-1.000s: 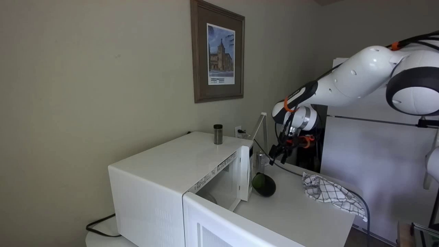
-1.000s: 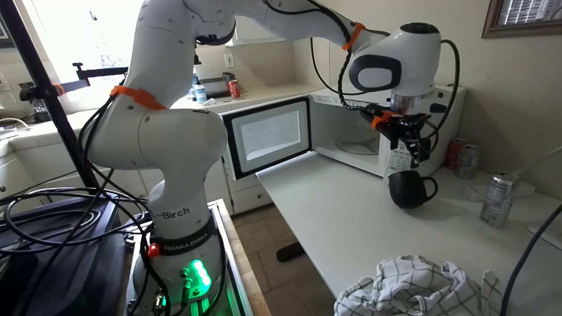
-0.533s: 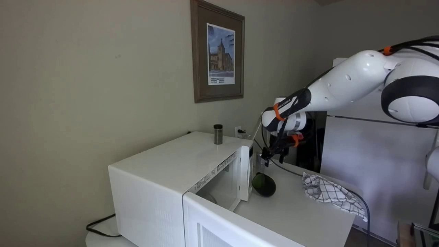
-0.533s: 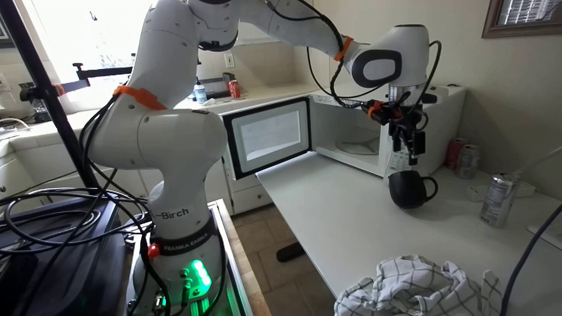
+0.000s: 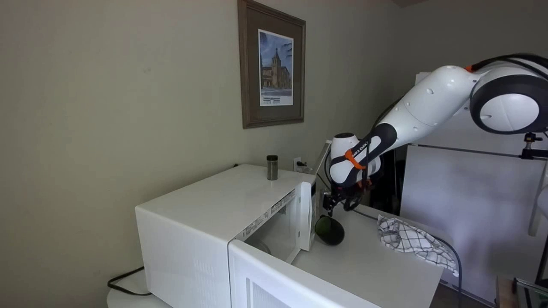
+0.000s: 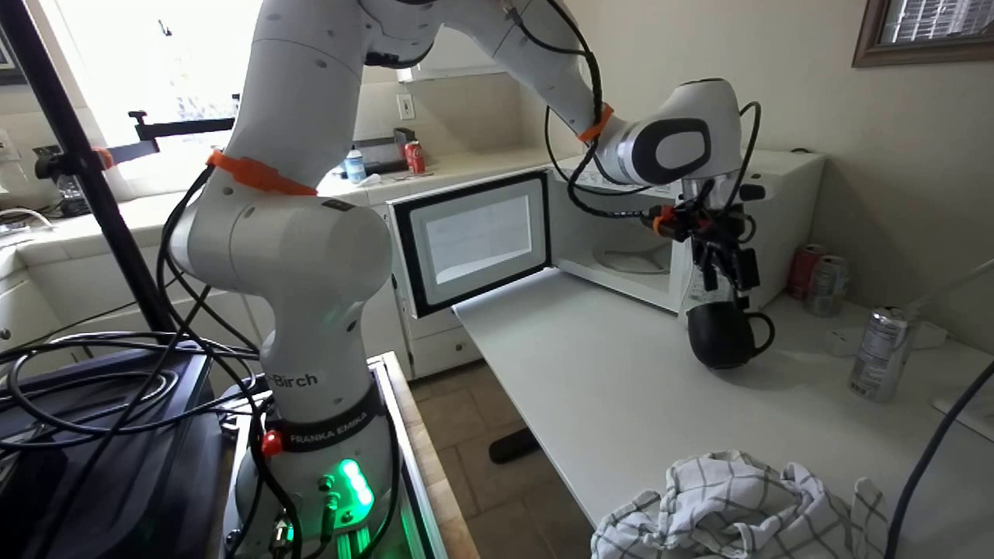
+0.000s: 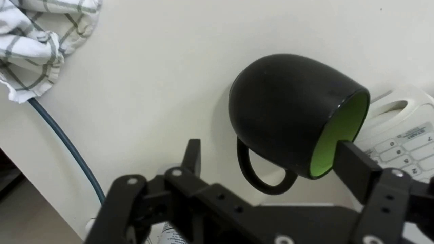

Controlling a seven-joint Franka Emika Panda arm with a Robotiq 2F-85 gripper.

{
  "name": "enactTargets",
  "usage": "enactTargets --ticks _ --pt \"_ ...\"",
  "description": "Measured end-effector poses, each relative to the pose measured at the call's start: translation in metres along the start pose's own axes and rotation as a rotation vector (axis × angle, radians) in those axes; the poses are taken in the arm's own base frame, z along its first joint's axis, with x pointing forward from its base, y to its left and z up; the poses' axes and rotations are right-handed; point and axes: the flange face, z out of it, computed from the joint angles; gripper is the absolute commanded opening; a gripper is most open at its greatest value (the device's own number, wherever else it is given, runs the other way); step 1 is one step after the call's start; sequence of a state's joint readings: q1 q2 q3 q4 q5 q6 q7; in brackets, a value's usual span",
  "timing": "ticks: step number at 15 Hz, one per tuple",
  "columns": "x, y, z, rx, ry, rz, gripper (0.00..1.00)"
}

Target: Remove the black cup from the microwave and put it on the counter

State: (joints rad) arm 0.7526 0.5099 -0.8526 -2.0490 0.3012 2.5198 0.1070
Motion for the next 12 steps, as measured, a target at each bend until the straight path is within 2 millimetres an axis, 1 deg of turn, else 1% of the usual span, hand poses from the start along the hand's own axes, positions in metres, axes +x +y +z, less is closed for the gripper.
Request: enactTargets --ticks 3,6,7,8,12 --pt "0.003 -0.002 0.013 0.007 0.041 -0.019 1.00" --pt "0.002 -0.001 0.028 0.026 0.031 -0.029 1.00" --pt "0.002 0.000 0.031 0.032 0.026 -0.030 0.82" --pt "0.001 0.002 0.035 0.036 0.019 -0.033 0.72" --pt "0.003 0.010 0.041 0.049 0.006 -0.023 0.42"
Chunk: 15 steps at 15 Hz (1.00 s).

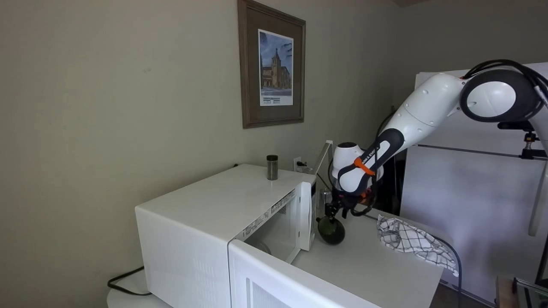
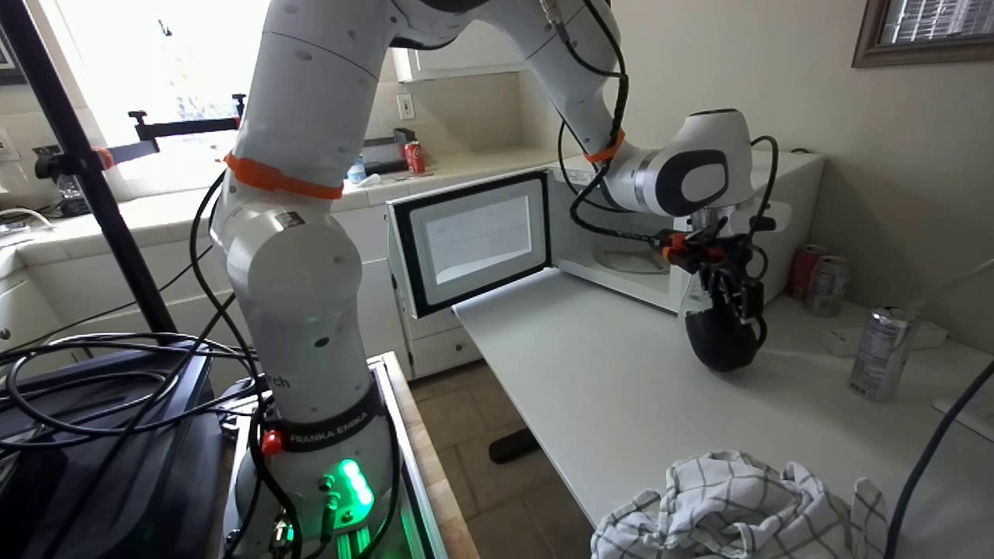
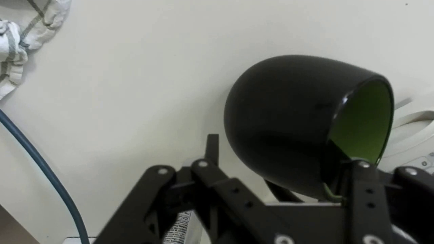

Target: Remove the black cup from the microwave and put it on the counter

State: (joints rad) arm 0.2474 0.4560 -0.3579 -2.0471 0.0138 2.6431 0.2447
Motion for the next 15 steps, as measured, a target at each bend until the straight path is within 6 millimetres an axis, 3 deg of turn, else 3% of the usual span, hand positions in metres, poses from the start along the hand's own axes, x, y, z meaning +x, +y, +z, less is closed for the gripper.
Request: enactTargets --ticks 4,6,15 --pt "0.003 0.016 0.002 0.011 -0.006 0.030 0.11" --pt "0.004 0.027 0.003 0.020 -0.011 0.048 0.01" --pt "0.000 0.073 0.015 0.098 -0.035 0.146 0.02"
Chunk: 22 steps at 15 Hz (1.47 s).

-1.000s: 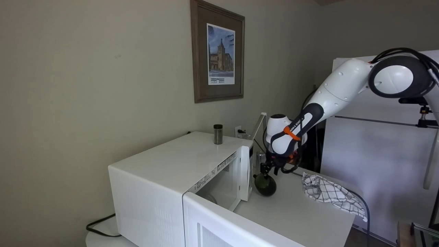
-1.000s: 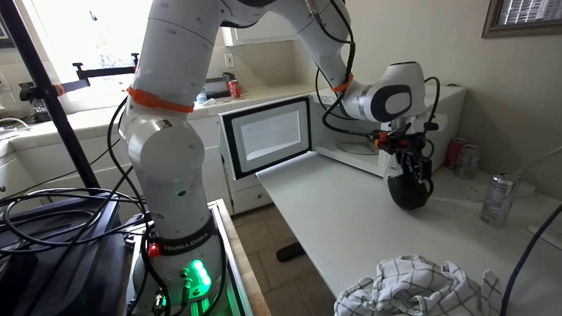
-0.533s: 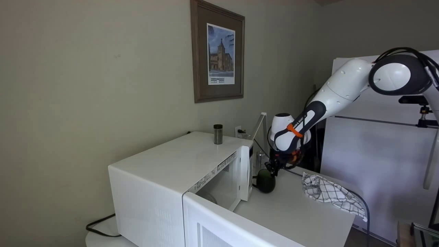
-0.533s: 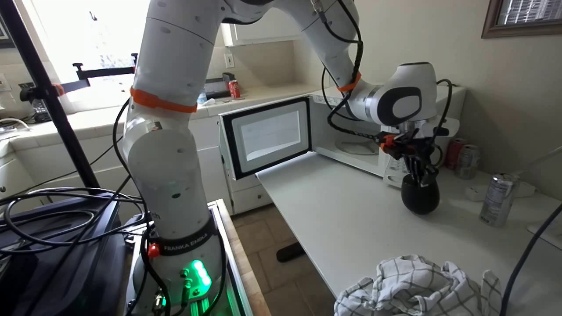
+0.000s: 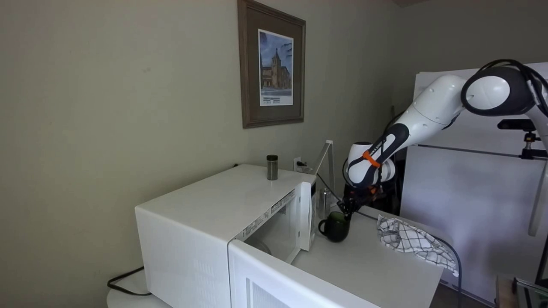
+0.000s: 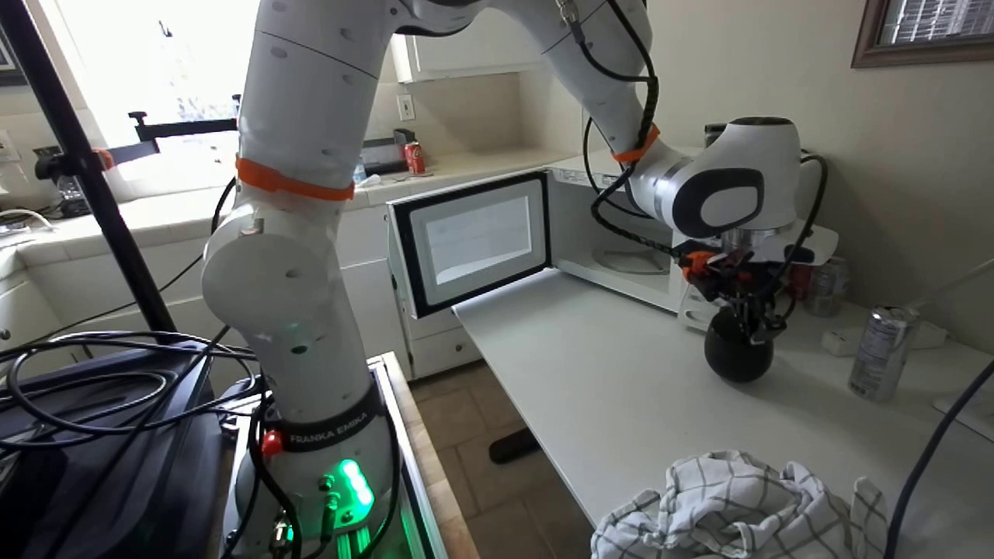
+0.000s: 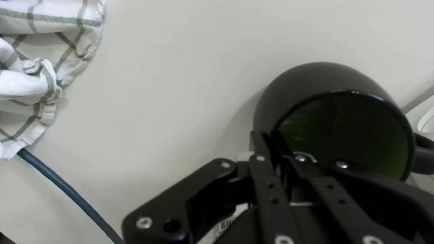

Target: Remove the black cup from the microwave and put it on the counter

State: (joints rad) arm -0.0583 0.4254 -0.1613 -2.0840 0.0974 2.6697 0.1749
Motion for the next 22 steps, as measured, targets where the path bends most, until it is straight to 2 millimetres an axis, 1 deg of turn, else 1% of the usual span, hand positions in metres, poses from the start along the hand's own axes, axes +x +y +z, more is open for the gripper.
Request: enactTargets --ticks 3,10,11,12,13,14,16,17,18,20,22 --pt "-0.002 0.017 0.000 0.024 -0.012 0.056 0.02" --pt "-0.008 0.068 -0.005 -0.006 -0.074 0.134 0.02" --pt "-0.009 0.075 -0.006 -0.017 -0.088 0.140 0.13" --pt "-0.010 0.080 -0.006 -0.030 -0.099 0.145 0.35" --pt "-0.010 0.084 -0.008 -0.042 -0.107 0.148 0.38" --pt "-0.009 0.086 -0.011 -0.050 -0.105 0.149 0.38" --pt "-0.007 0.088 -0.019 -0.061 -0.091 0.147 0.51" --pt "-0.005 0.087 -0.024 -0.064 -0.082 0.143 0.60" --pt "-0.004 0.085 -0.029 -0.064 -0.073 0.134 0.66" --pt "-0.002 0.079 -0.040 -0.062 -0.050 0.104 0.82" --pt "-0.003 0.071 -0.054 -0.053 -0.014 0.016 0.97"
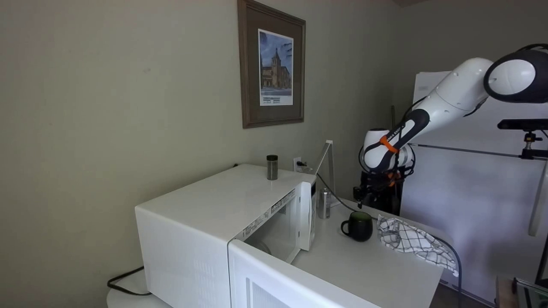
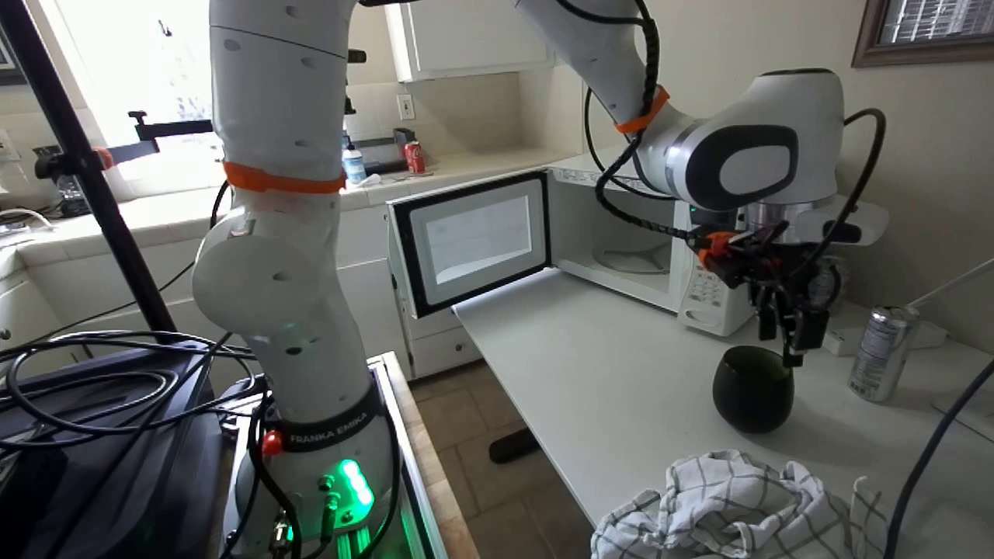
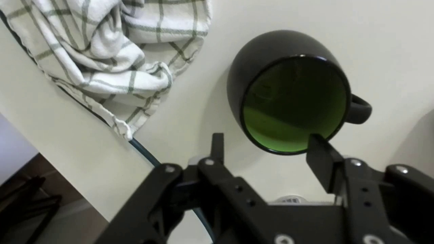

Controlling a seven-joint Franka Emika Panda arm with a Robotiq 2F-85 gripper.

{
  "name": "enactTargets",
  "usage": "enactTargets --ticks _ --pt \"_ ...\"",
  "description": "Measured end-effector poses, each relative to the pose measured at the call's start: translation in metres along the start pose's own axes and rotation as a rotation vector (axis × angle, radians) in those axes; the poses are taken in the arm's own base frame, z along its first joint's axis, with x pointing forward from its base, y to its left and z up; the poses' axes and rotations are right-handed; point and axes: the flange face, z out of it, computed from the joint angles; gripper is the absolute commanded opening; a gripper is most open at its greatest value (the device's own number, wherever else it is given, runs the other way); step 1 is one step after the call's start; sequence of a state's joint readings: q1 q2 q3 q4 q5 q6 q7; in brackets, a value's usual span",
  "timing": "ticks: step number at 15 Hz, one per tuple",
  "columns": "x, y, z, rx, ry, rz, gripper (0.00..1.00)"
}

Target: Remove the black cup from the microwave and put it on the counter

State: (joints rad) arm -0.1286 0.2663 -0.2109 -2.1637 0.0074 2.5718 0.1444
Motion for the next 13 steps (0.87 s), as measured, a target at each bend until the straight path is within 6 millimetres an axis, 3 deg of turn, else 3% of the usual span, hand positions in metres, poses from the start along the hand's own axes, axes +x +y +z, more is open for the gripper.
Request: enactTargets --ticks 3,10,13 --pt "-0.018 -0.017 -0.027 0.007 0.039 -0.161 1.00" --pt "-0.092 -0.060 -0.104 0.050 0.129 -0.544 1.00" --pt "-0.108 -0.063 -0.121 0.058 0.159 -0.605 1.00"
